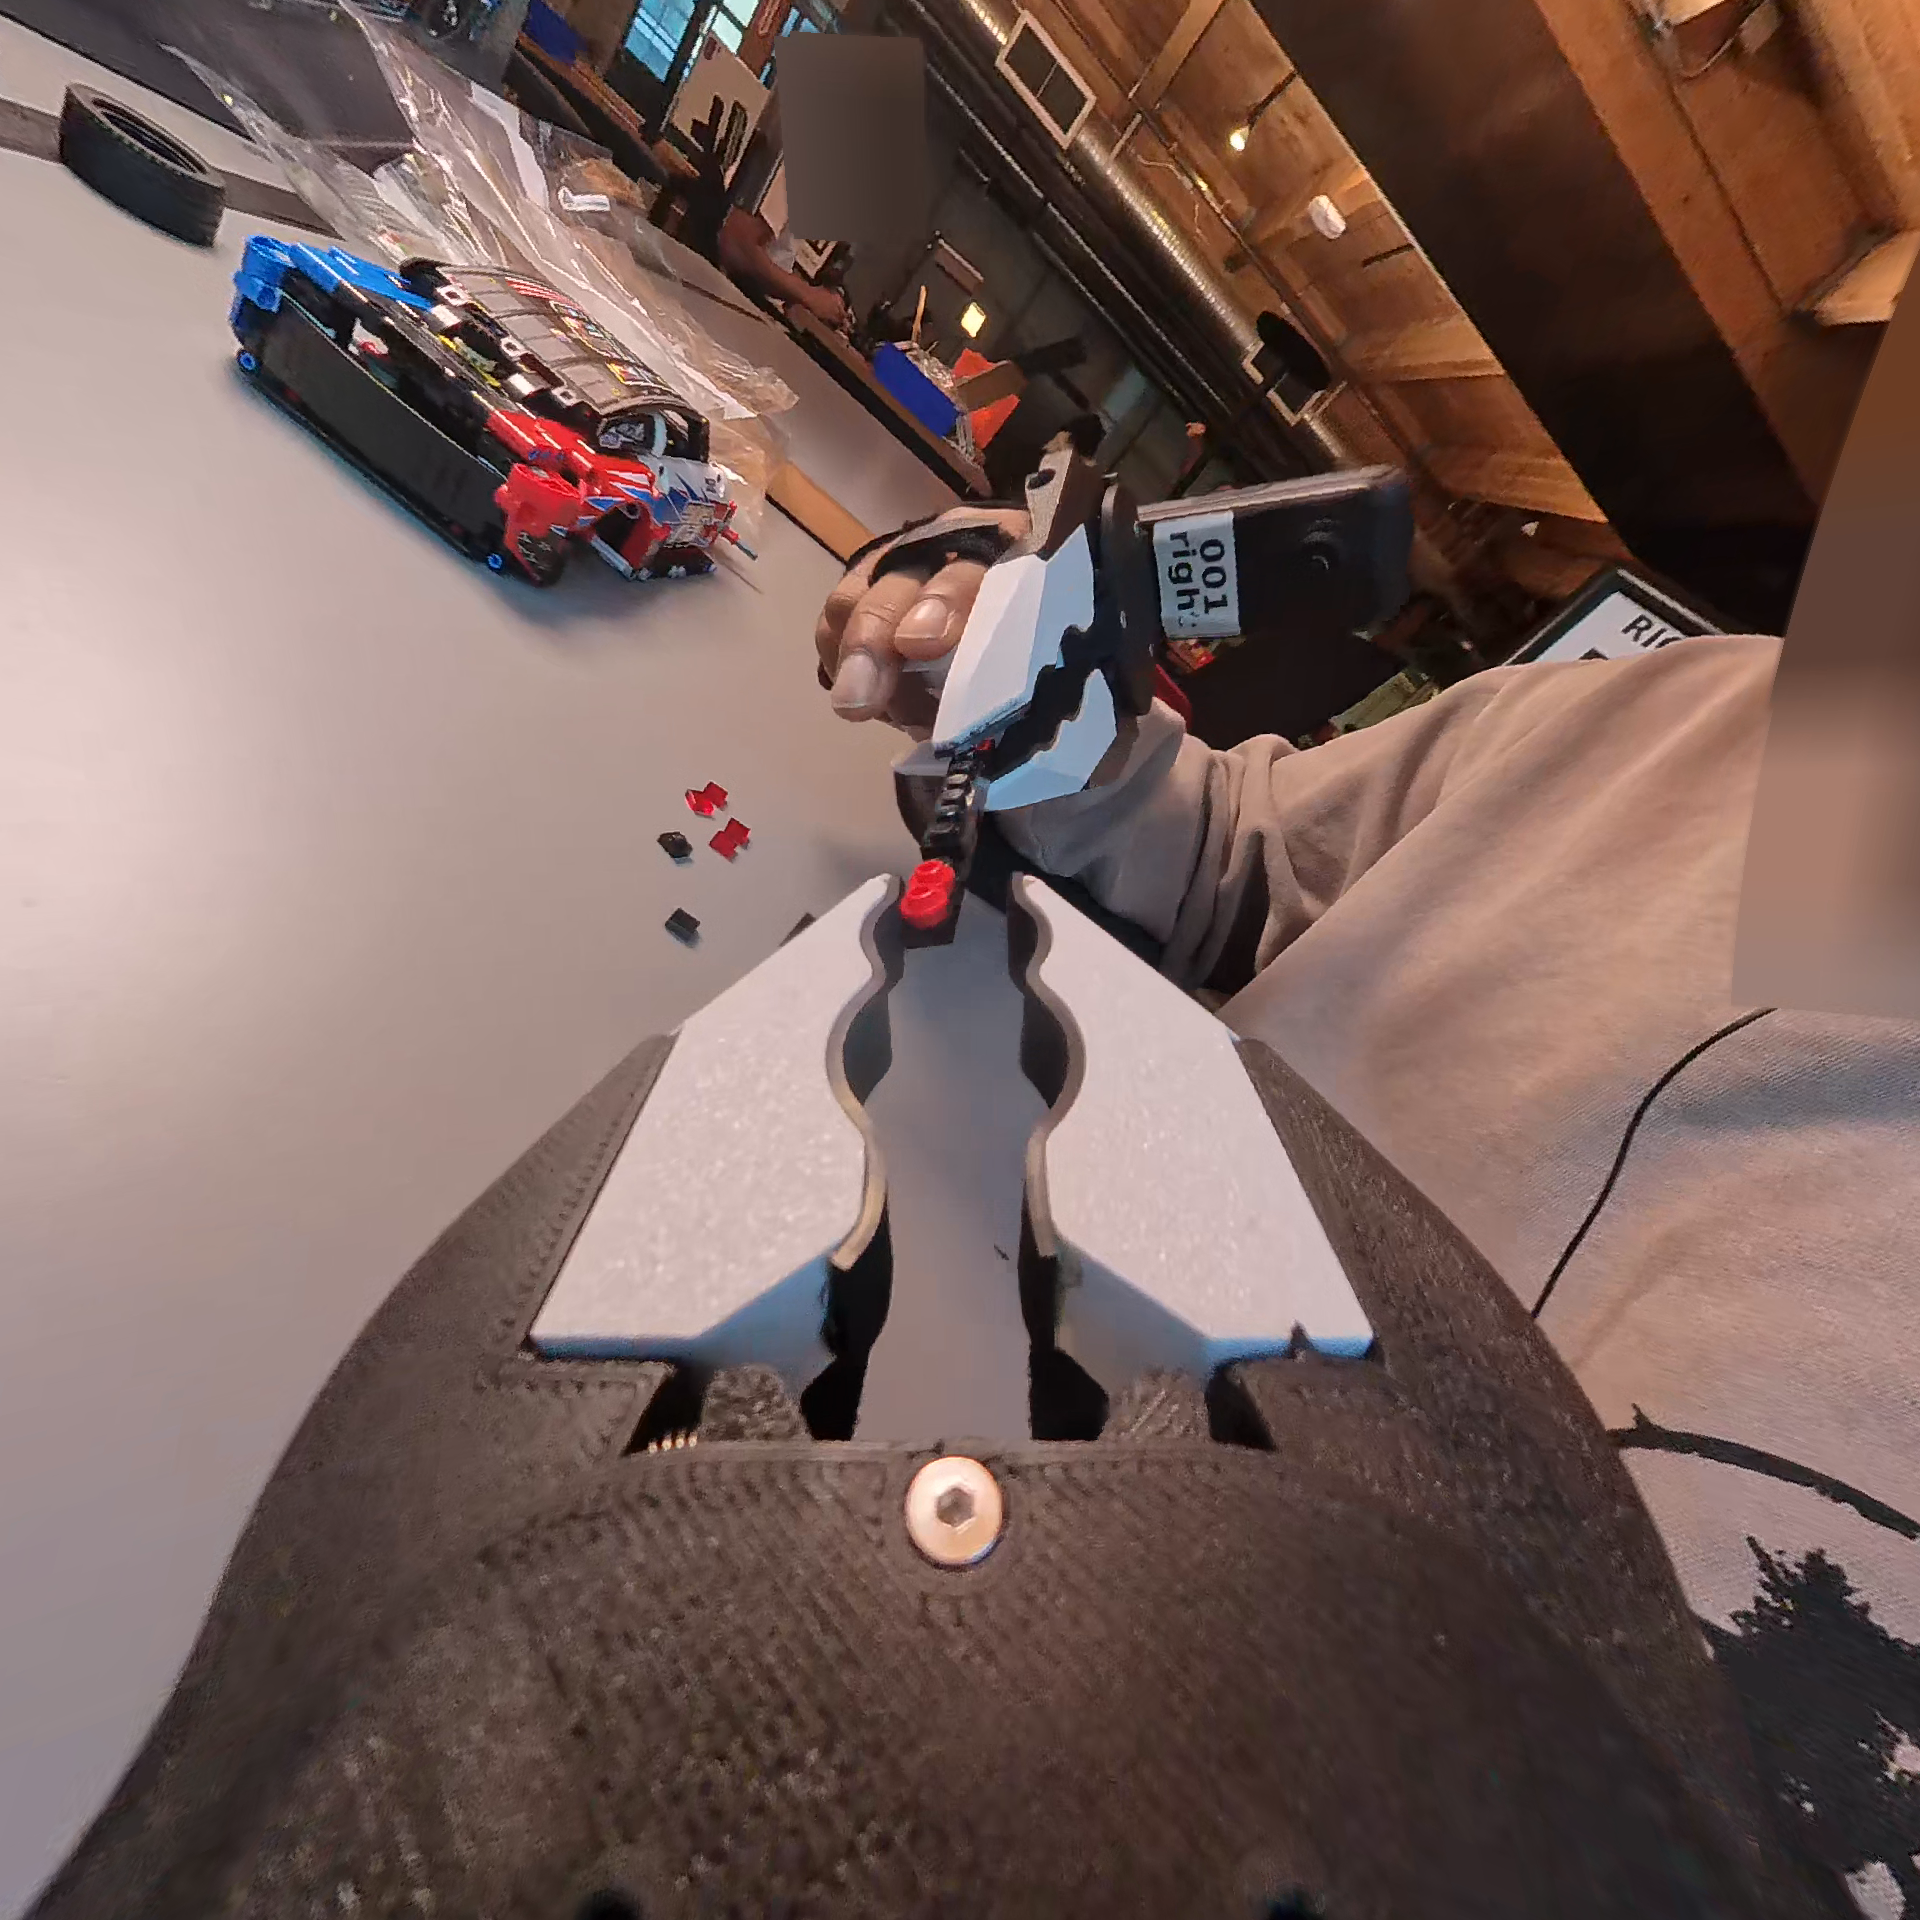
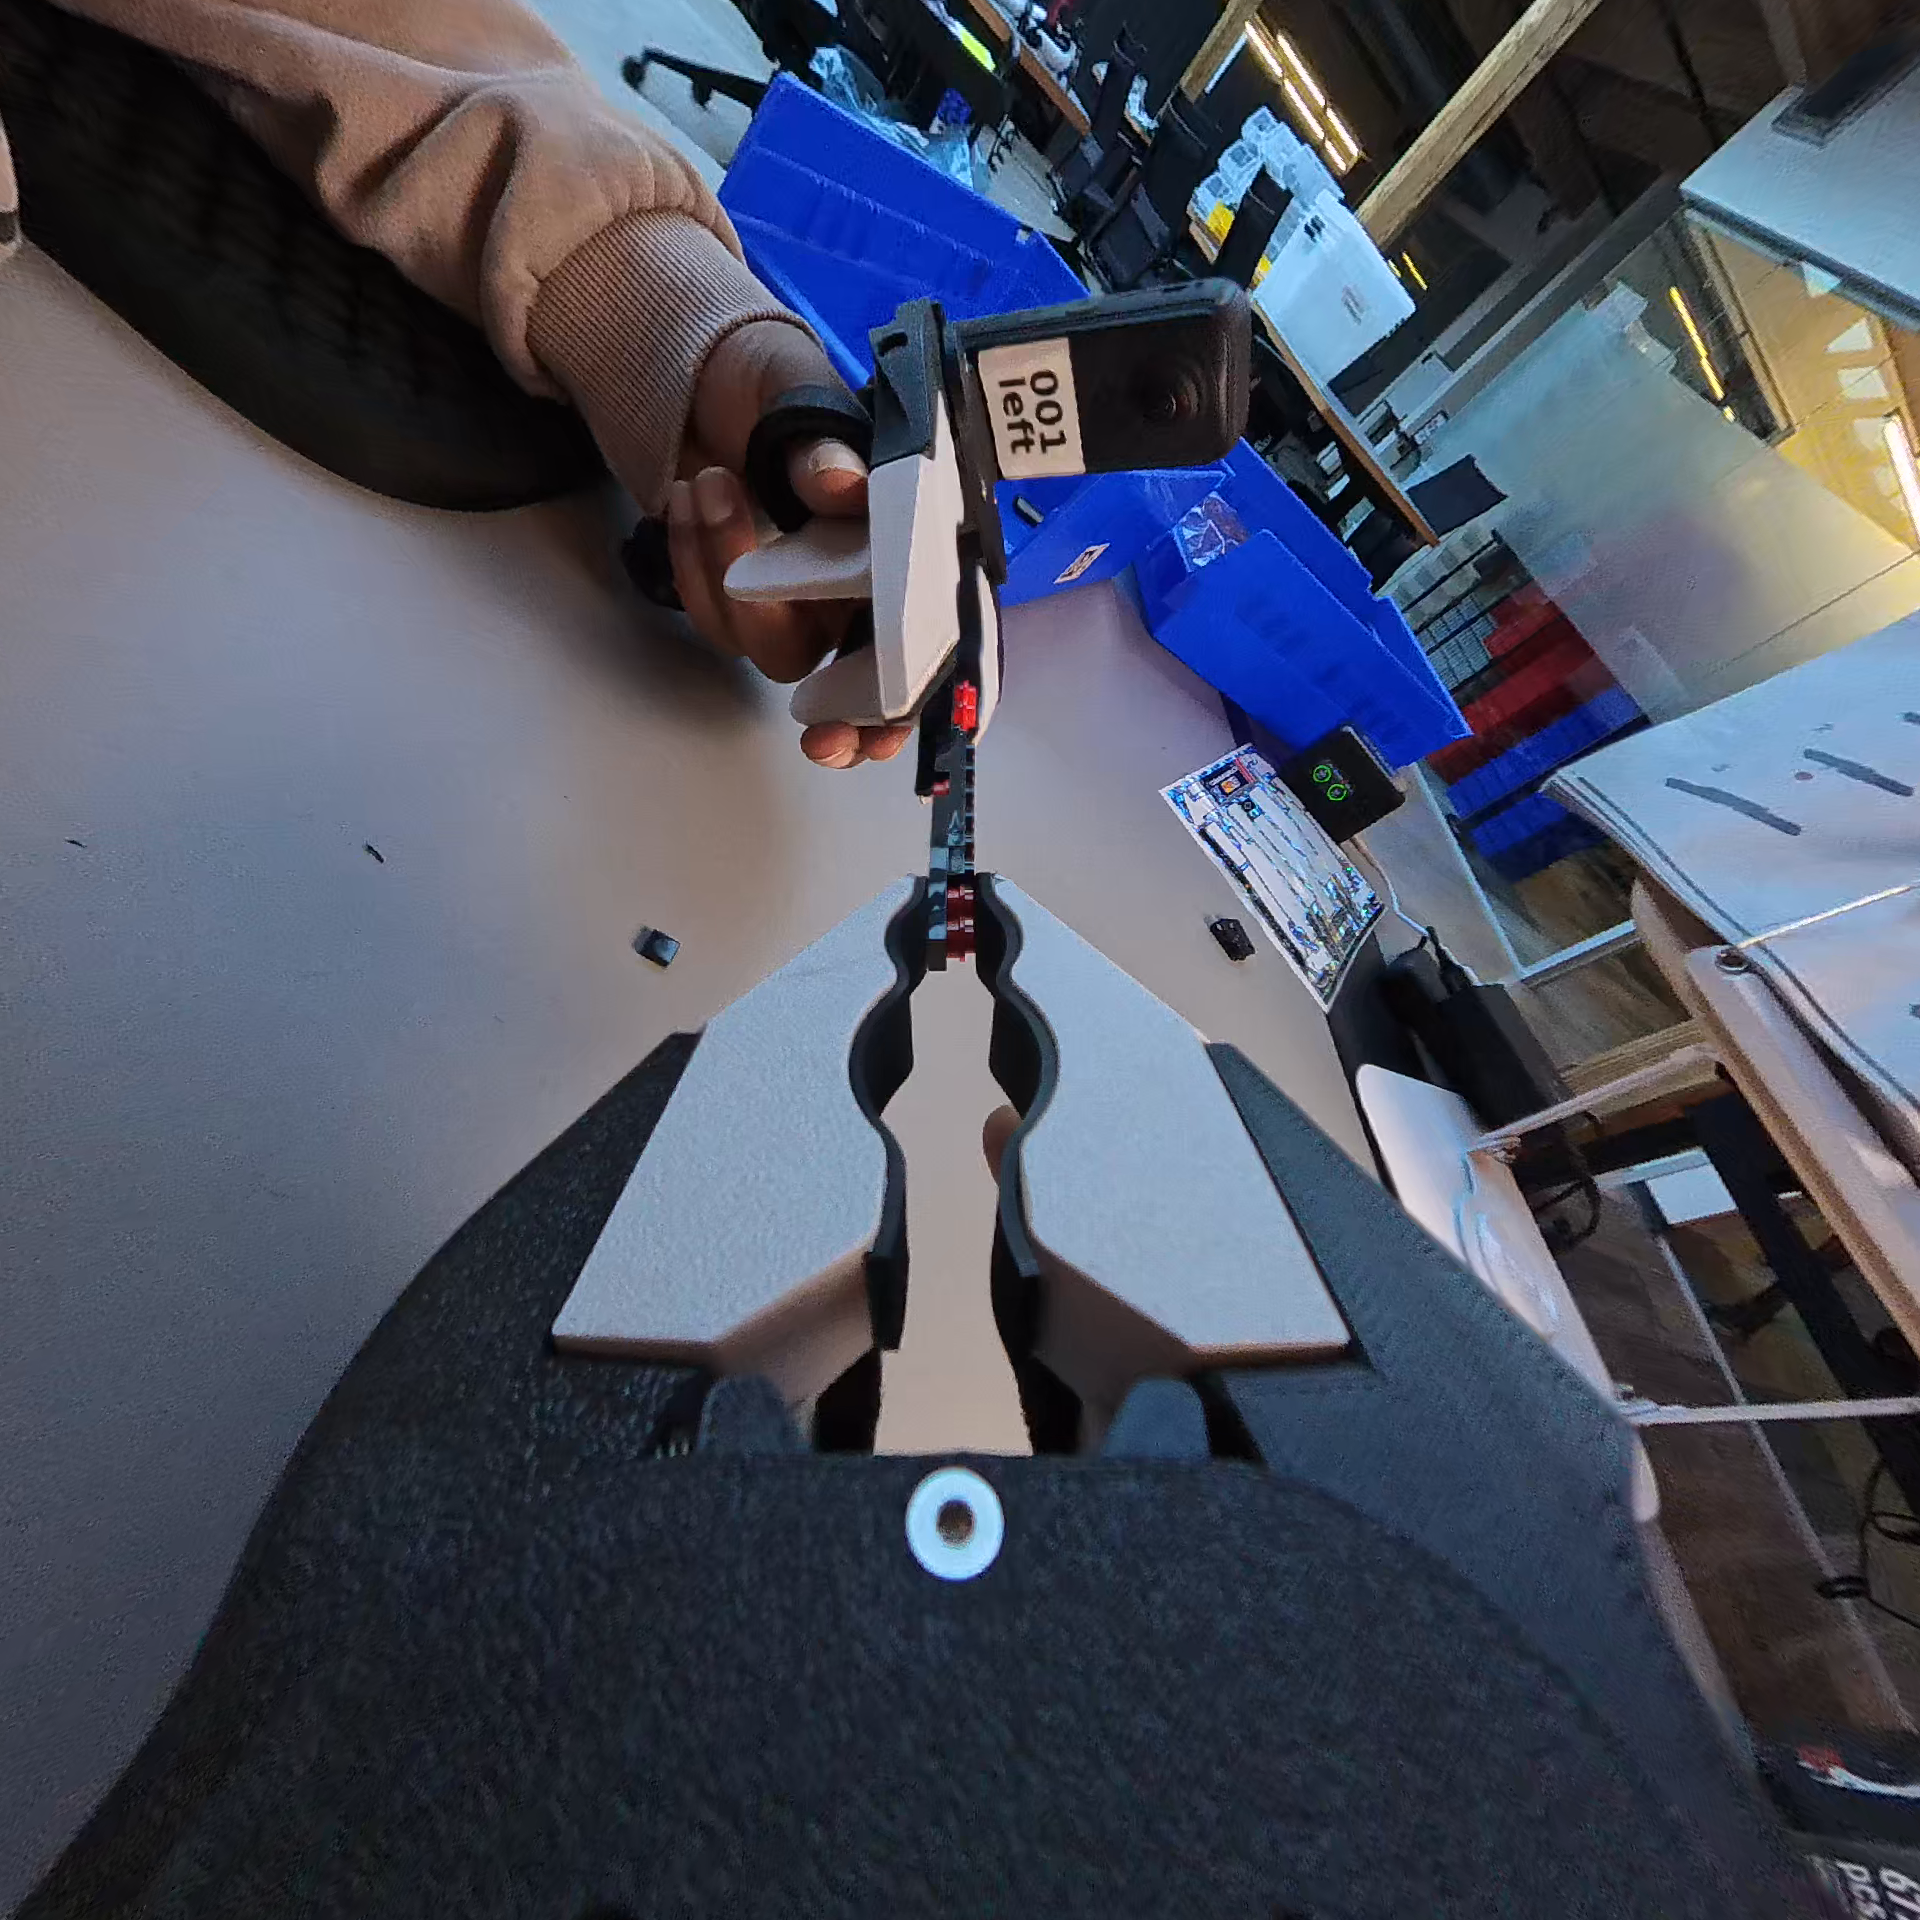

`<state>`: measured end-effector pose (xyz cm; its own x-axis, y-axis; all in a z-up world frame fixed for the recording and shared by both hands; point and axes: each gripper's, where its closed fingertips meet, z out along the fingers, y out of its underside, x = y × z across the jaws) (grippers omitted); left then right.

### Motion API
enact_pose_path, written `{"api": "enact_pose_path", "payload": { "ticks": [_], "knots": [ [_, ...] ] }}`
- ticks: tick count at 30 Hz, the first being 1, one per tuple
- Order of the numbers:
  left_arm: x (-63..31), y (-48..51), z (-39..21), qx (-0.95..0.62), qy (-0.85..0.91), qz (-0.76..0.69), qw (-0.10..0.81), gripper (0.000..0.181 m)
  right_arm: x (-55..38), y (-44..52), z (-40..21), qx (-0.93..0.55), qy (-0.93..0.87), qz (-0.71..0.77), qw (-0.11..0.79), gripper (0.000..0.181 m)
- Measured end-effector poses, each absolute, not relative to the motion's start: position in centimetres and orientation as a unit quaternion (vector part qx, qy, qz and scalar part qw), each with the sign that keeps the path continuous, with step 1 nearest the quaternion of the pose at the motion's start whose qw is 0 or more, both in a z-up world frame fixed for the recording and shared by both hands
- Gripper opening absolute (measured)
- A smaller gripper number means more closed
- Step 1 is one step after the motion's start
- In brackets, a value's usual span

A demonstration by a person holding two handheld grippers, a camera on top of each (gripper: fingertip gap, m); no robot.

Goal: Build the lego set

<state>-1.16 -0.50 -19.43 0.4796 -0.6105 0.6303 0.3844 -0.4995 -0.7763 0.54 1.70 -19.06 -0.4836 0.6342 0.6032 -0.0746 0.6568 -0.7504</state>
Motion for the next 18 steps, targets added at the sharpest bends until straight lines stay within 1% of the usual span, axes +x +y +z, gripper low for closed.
{"api": "enact_pose_path", "payload": {
  "ticks": [2, 4, 5, 9, 10, 12, 13, 18],
  "knots": [
    [-1.2, -0.5, -19.2, -0.696, 0.068, -0.523, 0.487, 0.017, 0.5, 1.7, -19.0, -0.171, -0.778, 0.361, 0.486, 0.006],
    [-1.4, -0.4, -19.1, -0.691, 0.054, -0.535, 0.483, 0.012, 0.5, 1.5, -19.0, -0.163, -0.779, 0.354, 0.491, 0.006],
    [-1.5, -0.3, -19.3, -0.693, 0.050, -0.534, 0.482, 0.007, 0.5, 1.5, -19.1, -0.160, -0.779, 0.351, 0.494, 0.006],
    [-1.6, -0.2, -19.6, -0.707, 0.070, -0.499, 0.497, 0.005, 0.2, 2.1, -19.9, -0.190, -0.783, 0.347, 0.479, 0.007],
    [-1.7, 0.0, -19.9, -0.717, 0.079, -0.475, 0.504, 0.005, 0.2, 2.4, -20.0, -0.205, -0.782, 0.359, 0.467, 0.009],
    [-2.1, 0.2, -20.8, -0.743, 0.105, -0.412, 0.517, 0.005, 0.6, 3.5, -20.1, -0.246, -0.779, 0.385, 0.430, 0.023],
    [-2.3, 0.3, -21.6, -0.760, 0.124, -0.373, 0.518, 0.005, 0.9, 4.4, -20.2, -0.273, -0.779, 0.394, 0.405, 0.026],
    [-2.5, 0.6, -24.7, -0.818, 0.215, -0.204, 0.492, 0.005, 3.2, 8.7, -23.2, -0.386, -0.795, 0.369, 0.289, 0.020]
  ]
}}
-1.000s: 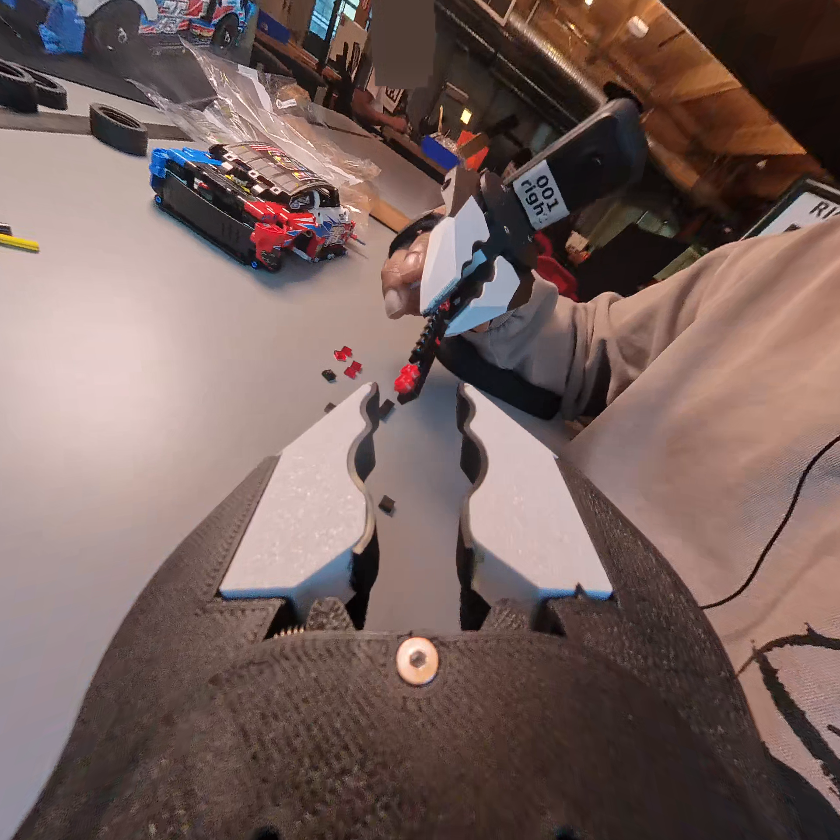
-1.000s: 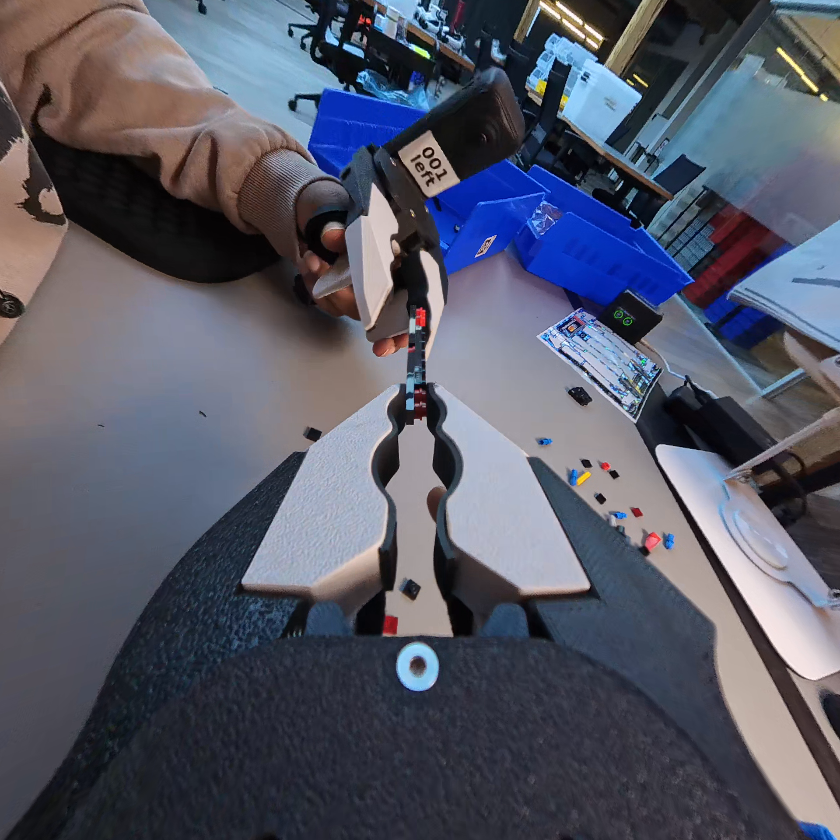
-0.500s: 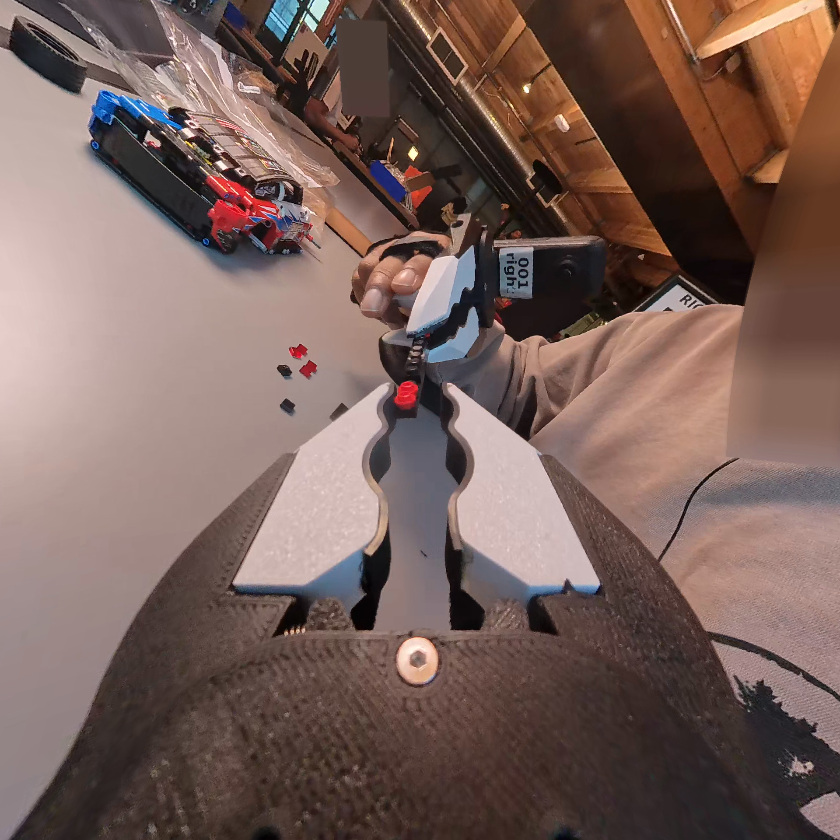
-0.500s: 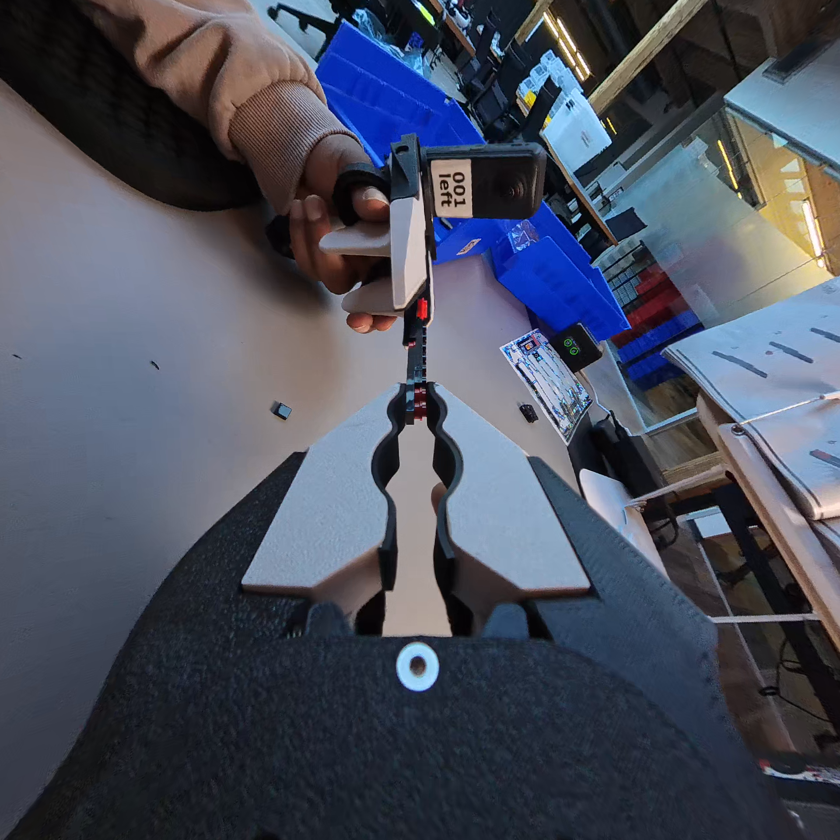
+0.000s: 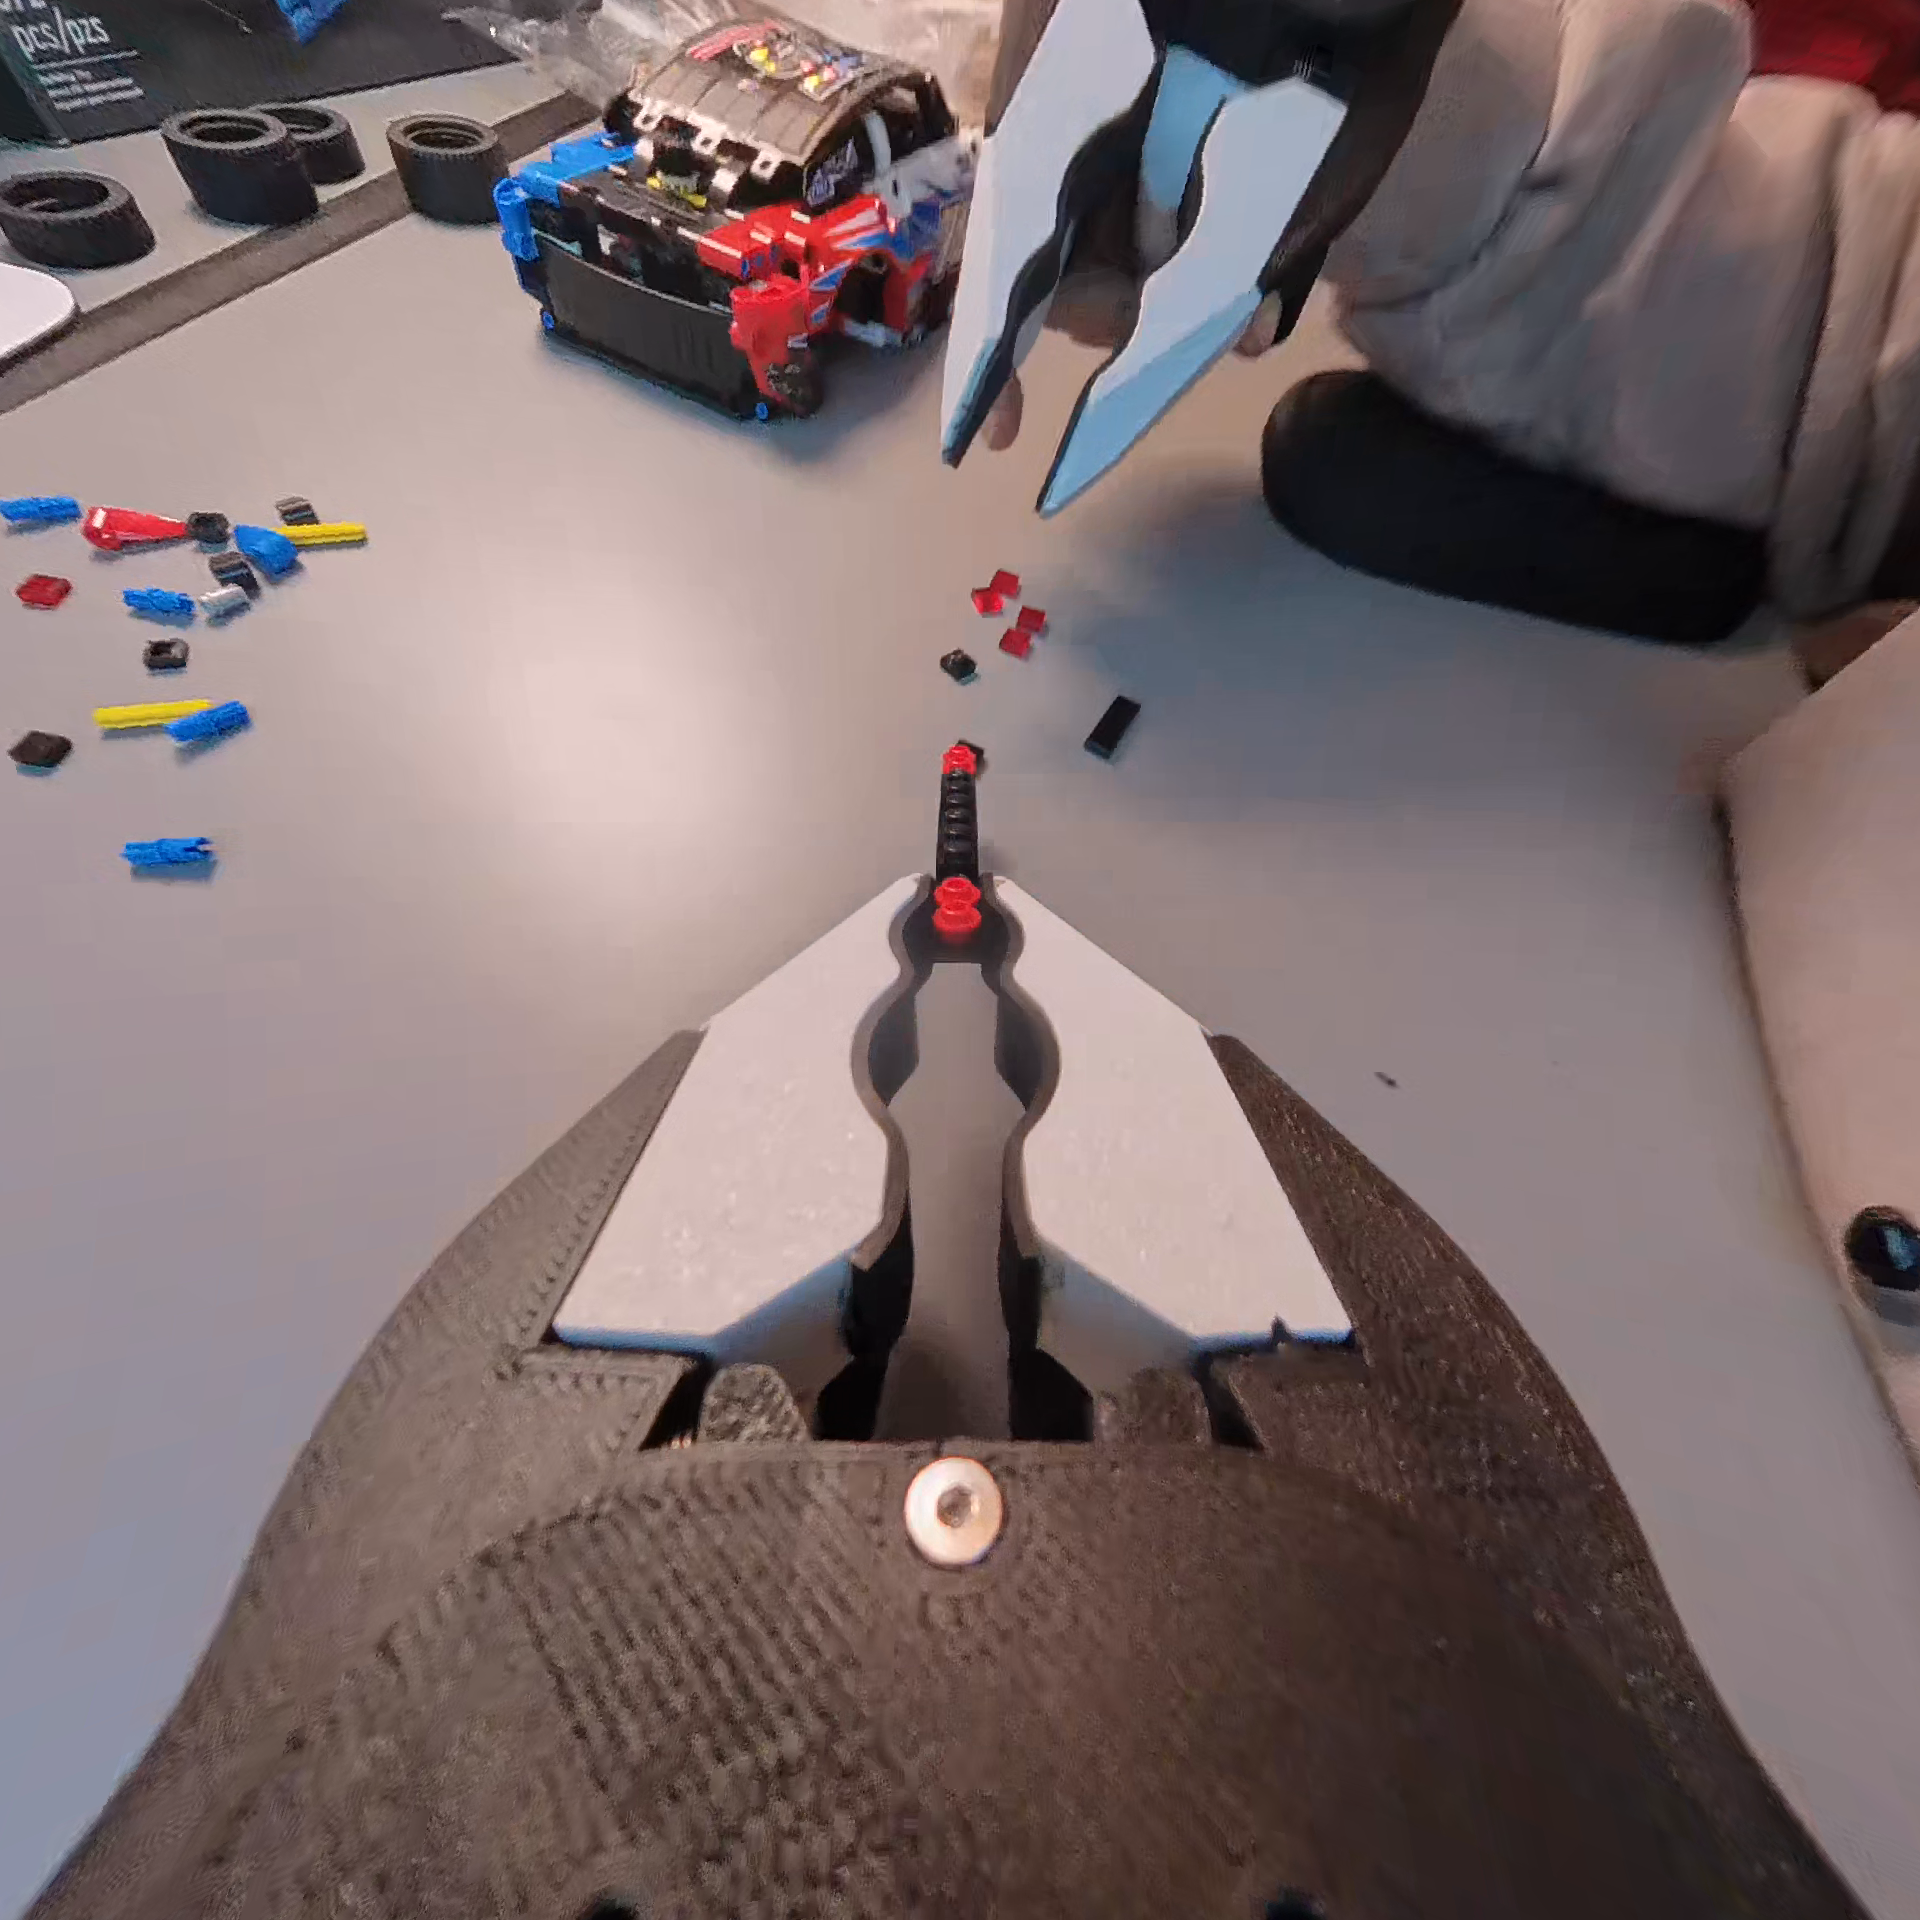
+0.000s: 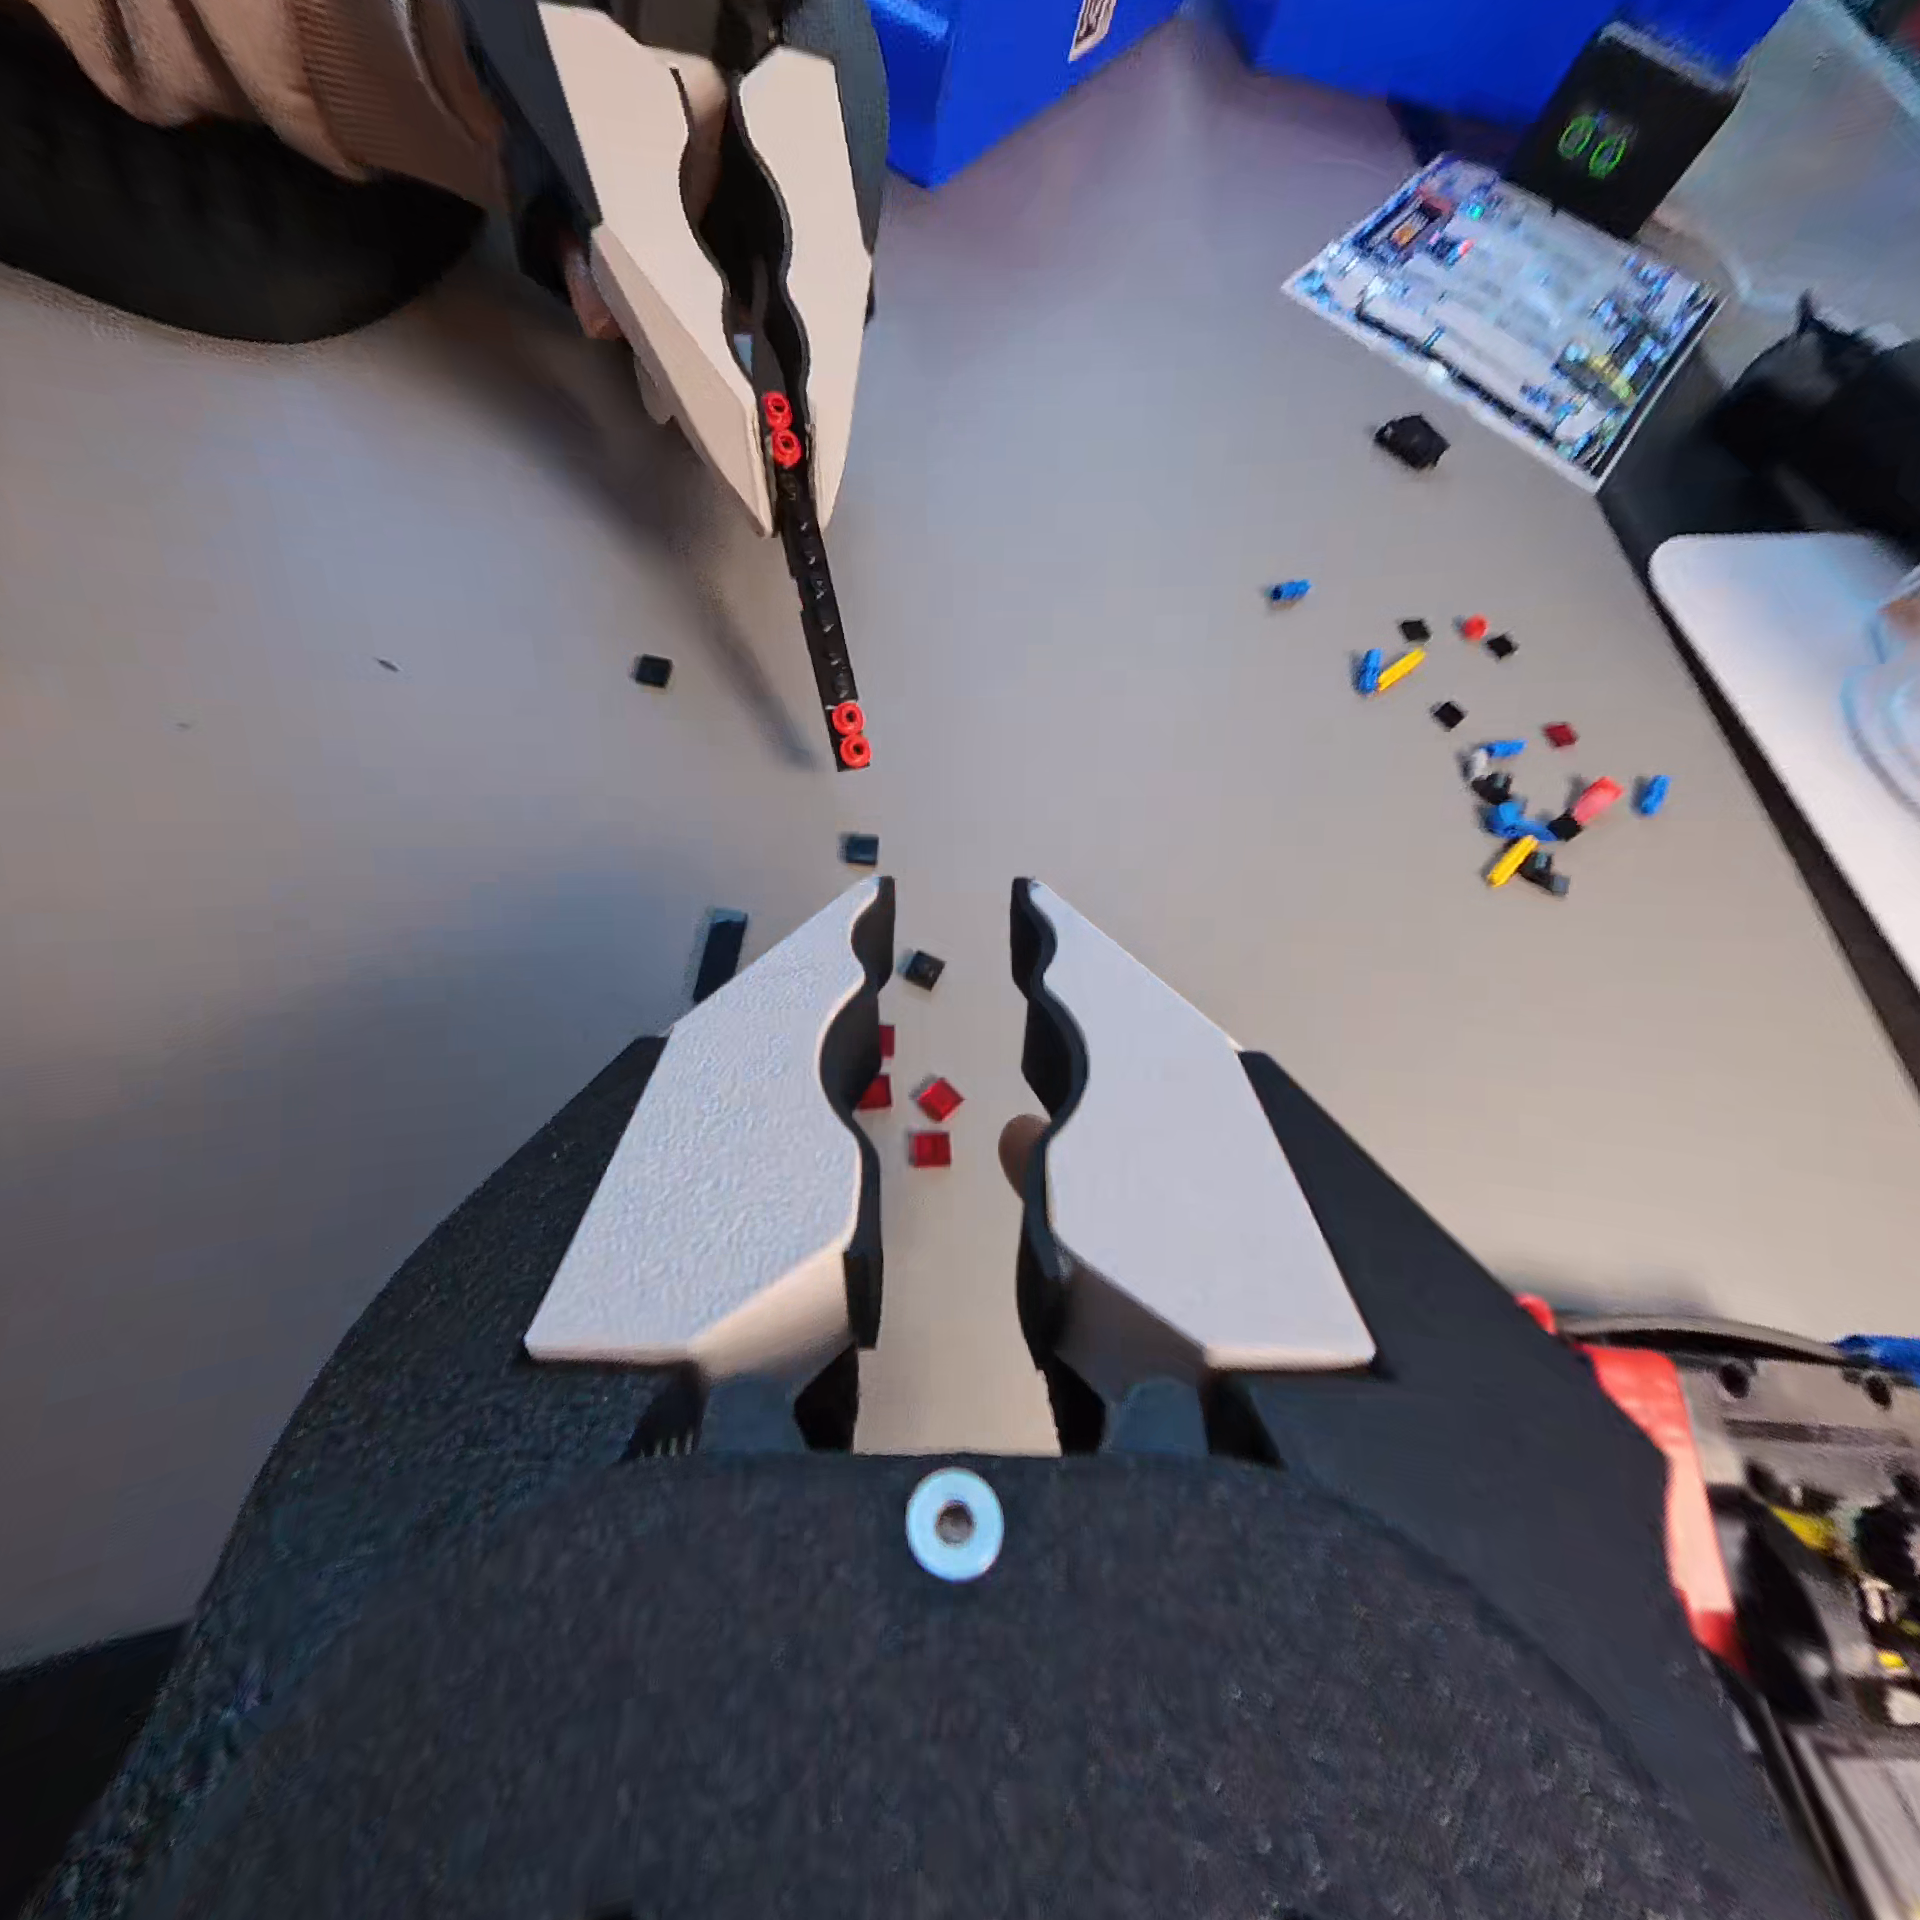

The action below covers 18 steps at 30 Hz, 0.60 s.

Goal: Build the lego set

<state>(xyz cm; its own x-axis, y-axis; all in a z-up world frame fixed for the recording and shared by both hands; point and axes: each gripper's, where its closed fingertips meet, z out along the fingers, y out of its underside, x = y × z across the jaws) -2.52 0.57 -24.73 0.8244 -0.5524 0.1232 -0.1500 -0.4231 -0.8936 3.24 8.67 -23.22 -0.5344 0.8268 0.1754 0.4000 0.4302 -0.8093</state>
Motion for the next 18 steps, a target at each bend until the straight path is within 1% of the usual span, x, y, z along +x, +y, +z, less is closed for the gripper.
{"api": "enact_pose_path", "payload": {
  "ticks": [4, 8, 15, 18],
  "knots": [
    [-2.7, 0.3, -26.7, -0.841, 0.261, -0.136, 0.454, 0.005, 3.9, 10.1, -25.6, -0.430, -0.807, 0.314, 0.255, 0.011],
    [-2.8, 0.0, -27.8, -0.853, 0.279, -0.119, 0.424, 0.006, 3.8, 9.7, -27.4, -0.467, -0.812, 0.283, 0.207, 0.013],
    [-3.1, -0.7, -28.4, -0.861, 0.294, -0.115, 0.398, 0.006, 3.2, 8.8, -28.1, -0.493, -0.814, 0.250, 0.180, 0.013],
    [-3.2, -0.9, -28.4, -0.863, 0.294, -0.114, 0.395, 0.009, 3.1, 8.8, -28.4, -0.511, -0.810, 0.237, 0.165, 0.012]
  ]
}}
